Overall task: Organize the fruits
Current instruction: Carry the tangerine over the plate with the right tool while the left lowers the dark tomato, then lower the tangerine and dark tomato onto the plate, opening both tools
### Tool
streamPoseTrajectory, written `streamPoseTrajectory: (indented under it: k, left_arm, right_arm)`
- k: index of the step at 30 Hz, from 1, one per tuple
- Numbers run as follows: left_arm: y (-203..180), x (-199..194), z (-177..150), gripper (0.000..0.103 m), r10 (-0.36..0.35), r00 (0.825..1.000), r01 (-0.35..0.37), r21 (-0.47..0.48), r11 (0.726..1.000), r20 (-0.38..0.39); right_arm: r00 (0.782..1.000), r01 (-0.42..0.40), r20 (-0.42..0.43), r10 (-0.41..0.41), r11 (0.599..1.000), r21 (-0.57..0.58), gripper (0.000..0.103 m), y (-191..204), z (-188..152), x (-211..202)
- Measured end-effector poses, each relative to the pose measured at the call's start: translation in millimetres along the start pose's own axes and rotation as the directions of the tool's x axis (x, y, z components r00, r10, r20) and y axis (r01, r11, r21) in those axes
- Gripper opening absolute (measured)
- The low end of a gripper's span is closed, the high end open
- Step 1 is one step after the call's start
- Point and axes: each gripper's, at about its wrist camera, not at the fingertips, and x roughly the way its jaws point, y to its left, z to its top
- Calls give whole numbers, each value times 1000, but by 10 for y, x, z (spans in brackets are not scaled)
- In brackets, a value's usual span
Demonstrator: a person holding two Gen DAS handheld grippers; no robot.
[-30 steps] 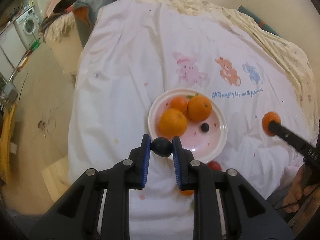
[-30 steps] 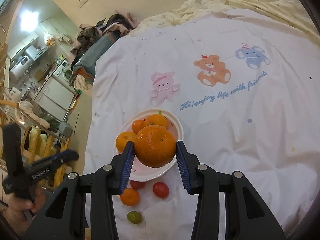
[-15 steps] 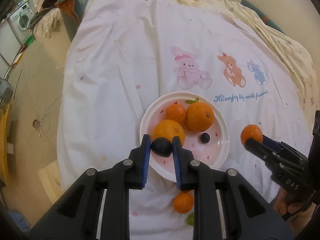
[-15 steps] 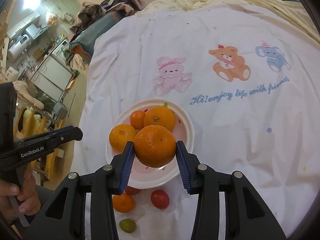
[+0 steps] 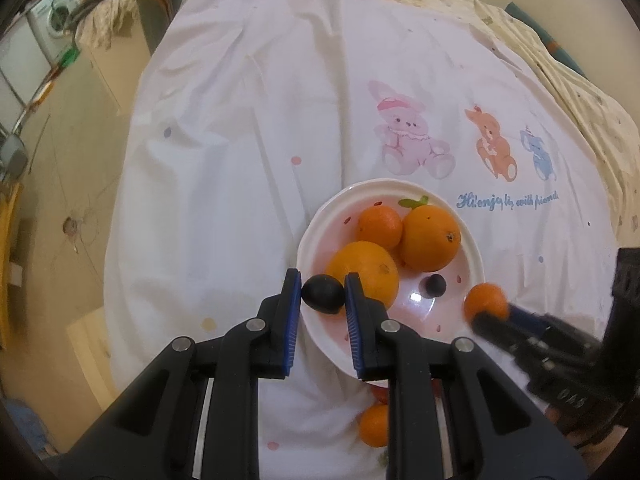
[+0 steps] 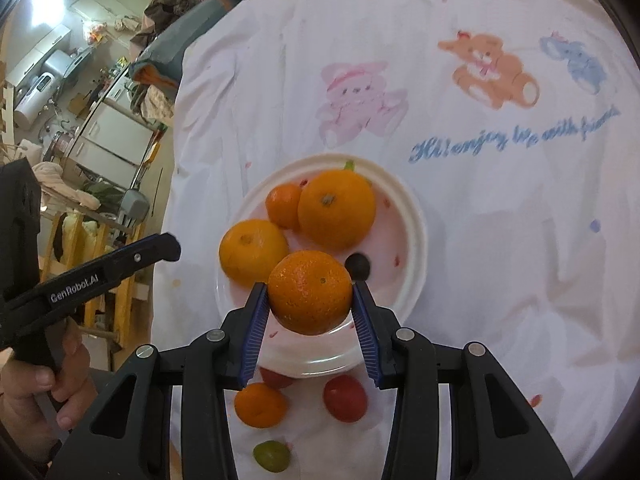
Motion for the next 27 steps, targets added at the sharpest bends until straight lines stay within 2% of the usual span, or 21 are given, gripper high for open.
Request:
streamPoseTrajectory:
  k: [2, 7, 14, 15, 16, 18, 24, 27]
  left_arm:
    - [4, 15, -12, 18, -10, 1000, 10, -6, 1000, -6]
    - [-1, 32, -24, 18, -18, 1000, 18, -4, 1000, -15]
    - [23, 35, -22, 18, -39, 999, 38, -24, 999, -31]
    - [24, 32, -27, 18, -37, 999, 36, -24, 999, -29]
    - [25, 32, -28, 18, -36, 999, 35, -24, 999, -30]
    - [34, 41, -24, 18, -38, 999, 37, -31, 999, -35]
    - [7, 81, -22, 18, -43, 998, 41, -37, 998, -44]
    - [-35, 121, -16, 18, -59, 997, 57, -44, 997, -55]
  right_arm:
    - [999, -6, -35, 6, 1000, -6, 44, 20, -23, 100]
    - [994, 36, -102, -39, 999, -30, 47, 64, -106, 326]
    - [992, 69, -106, -72, 997, -32, 47, 51, -107, 360]
    - [992, 60, -110, -61, 998, -18, 53, 29, -103, 353]
    - [993, 52, -105, -52, 999, -2, 68, 4, -99, 334]
    - [997, 49, -68, -47, 998, 25, 77, -27, -88, 266]
    - [998, 56, 6, -57, 988, 145, 77, -261, -8, 53]
    - [995, 85, 25, -92, 978, 192, 77, -375, -9, -40]
